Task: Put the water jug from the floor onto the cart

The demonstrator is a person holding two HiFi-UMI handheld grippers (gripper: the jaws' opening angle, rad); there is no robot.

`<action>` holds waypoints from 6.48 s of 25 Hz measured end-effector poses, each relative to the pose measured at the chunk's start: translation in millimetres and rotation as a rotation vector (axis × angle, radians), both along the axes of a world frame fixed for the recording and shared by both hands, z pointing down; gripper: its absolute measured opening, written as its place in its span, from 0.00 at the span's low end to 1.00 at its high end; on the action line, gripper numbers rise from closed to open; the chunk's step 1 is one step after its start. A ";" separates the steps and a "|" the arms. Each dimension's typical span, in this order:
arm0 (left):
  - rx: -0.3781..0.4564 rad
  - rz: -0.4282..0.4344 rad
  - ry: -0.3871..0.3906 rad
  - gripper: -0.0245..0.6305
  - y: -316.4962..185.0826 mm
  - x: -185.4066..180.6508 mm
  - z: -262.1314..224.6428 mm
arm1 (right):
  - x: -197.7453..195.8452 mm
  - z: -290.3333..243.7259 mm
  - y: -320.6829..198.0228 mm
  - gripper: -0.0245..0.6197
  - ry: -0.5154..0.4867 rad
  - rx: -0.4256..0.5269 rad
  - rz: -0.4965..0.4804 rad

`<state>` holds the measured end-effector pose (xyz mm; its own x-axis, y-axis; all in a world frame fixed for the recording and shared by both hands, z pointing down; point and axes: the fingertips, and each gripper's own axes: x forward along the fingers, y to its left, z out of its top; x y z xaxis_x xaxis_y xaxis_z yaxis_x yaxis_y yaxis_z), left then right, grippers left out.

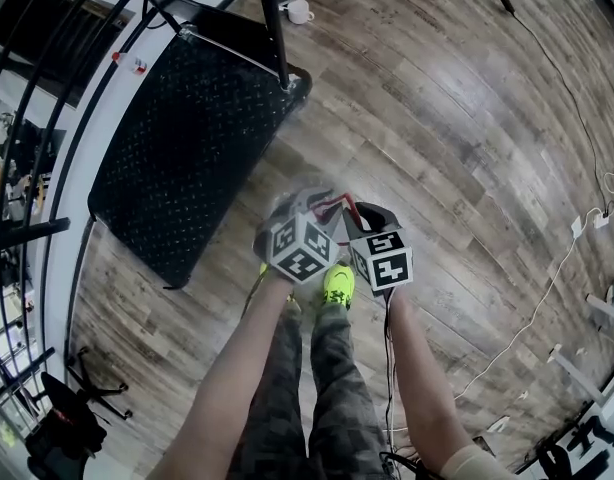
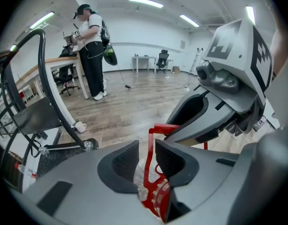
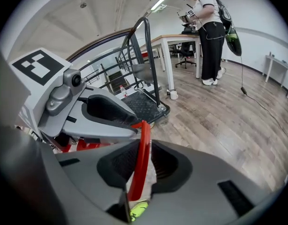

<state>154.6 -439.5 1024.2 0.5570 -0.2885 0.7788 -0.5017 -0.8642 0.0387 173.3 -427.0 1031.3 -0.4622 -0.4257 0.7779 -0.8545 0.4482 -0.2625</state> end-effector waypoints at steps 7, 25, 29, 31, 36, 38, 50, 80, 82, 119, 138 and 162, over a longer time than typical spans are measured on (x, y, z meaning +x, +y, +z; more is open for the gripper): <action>-0.002 0.013 -0.044 0.19 -6.6 -2.0 4.9 | -6.9 -3.3 -3.9 0.13 -0.005 0.027 -0.045; 0.042 0.027 -0.002 0.09 12.3 -3.2 -6.4 | -14.4 -18.1 14.0 0.13 -0.024 0.046 -0.051; 0.060 0.020 0.003 0.09 14.9 -7.6 -12.7 | -18.9 -24.0 16.6 0.13 -0.031 0.049 -0.050; 0.063 0.017 0.001 0.09 15.2 -10.2 -17.4 | -21.9 -28.6 16.9 0.13 -0.031 0.048 -0.055; 0.068 -0.003 0.012 0.09 19.8 -16.4 -47.0 | -29.1 -59.6 21.1 0.13 -0.022 0.056 -0.082; 0.081 -0.010 0.022 0.09 16.3 -17.3 -66.3 | -29.7 -78.6 17.6 0.13 -0.016 0.067 -0.091; 0.146 -0.049 0.069 0.09 -5.5 -21.7 -219.8 | -32.7 -229.9 -3.0 0.13 0.000 0.131 -0.106; 0.238 -0.104 0.109 0.09 64.5 -96.2 -465.3 | -108.0 -477.4 66.8 0.13 0.016 0.267 -0.182; 0.238 -0.106 0.111 0.09 65.8 -96.7 -470.5 | -108.7 -482.5 68.1 0.13 0.012 0.269 -0.185; 0.262 -0.200 0.117 0.09 2.7 -190.5 -483.2 | -201.0 -495.1 4.1 0.13 0.031 0.292 -0.295; 0.245 -0.505 0.016 0.09 -159.6 -278.3 -457.0 | -283.9 -467.5 -162.1 0.13 -0.072 0.237 -0.590; 0.191 -0.731 -0.026 0.09 -291.1 -416.0 -360.1 | -418.5 -370.1 -296.1 0.14 -0.110 0.186 -0.780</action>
<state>-261.4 -730.6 664.2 0.1543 -0.7084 0.6887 -0.9484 -0.3017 -0.0979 -245.2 -723.1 661.1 -0.7494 -0.0669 0.6587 -0.2515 0.9491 -0.1898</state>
